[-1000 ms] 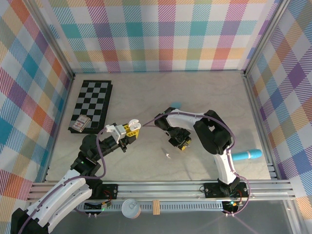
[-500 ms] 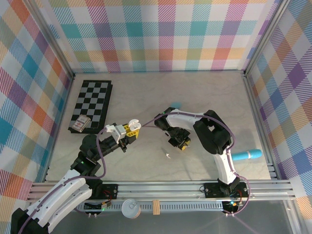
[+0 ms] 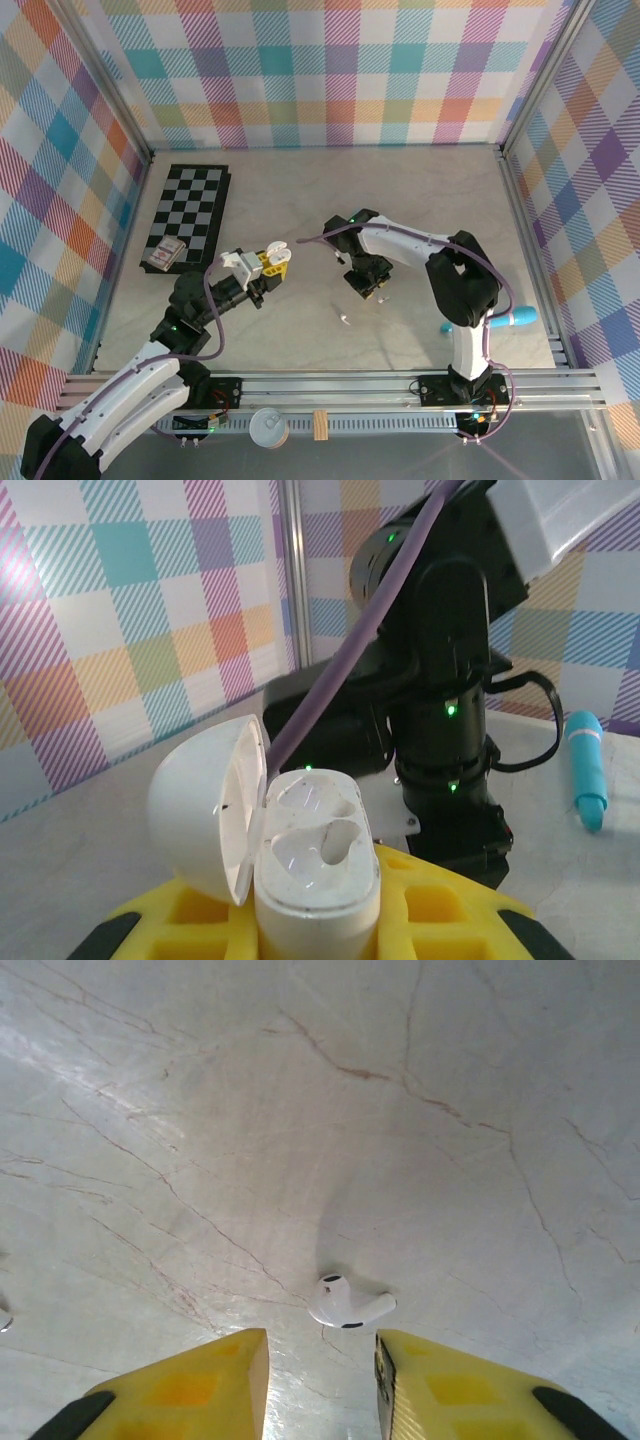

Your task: Insert wireless bluetooth earbuds into charging case

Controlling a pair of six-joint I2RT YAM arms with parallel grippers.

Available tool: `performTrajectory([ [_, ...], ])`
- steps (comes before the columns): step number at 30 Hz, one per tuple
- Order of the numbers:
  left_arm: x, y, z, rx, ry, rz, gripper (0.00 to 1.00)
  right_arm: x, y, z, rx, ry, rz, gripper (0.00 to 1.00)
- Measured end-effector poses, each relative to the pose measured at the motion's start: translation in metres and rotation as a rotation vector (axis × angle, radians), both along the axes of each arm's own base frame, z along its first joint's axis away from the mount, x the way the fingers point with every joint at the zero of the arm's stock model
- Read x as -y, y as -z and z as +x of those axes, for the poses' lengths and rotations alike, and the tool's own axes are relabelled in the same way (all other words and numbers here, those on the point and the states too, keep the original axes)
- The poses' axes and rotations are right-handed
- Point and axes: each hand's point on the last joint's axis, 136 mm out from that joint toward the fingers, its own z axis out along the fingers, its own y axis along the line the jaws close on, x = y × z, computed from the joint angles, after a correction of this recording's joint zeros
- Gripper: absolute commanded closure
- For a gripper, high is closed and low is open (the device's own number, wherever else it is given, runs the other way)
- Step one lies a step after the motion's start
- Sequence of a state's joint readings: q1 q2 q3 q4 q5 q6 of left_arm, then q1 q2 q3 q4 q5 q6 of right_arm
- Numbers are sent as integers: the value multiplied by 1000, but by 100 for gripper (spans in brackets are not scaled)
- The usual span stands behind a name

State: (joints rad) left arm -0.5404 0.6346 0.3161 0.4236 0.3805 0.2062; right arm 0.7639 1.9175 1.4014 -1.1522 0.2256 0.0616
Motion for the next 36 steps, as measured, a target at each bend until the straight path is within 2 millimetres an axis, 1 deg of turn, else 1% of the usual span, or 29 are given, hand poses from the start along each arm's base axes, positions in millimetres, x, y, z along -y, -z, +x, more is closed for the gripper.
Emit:
performTrajectory([
  [4, 1, 3, 1, -9, 0, 5, 97, 4, 5, 0, -11, -14, -23, 64],
  [9, 1, 3, 2, -10, 0, 6, 97, 12, 17, -5, -37, -83, -100, 65],
  [17, 1, 5, 2, -16, 0, 10, 98, 11, 27, -13, -68, -210, -179, 65],
  [21, 1, 5, 2, -15, 0, 11, 98, 17, 32, -14, -89, -252, -225, 66],
  [28, 1, 5, 2, -12, 0, 13, 97, 22, 32, -10, -89, -292, -261, 66],
  [36, 1, 5, 2, -6, -1, 18, 98, 22, 34, -10, -100, -322, -272, 68],
])
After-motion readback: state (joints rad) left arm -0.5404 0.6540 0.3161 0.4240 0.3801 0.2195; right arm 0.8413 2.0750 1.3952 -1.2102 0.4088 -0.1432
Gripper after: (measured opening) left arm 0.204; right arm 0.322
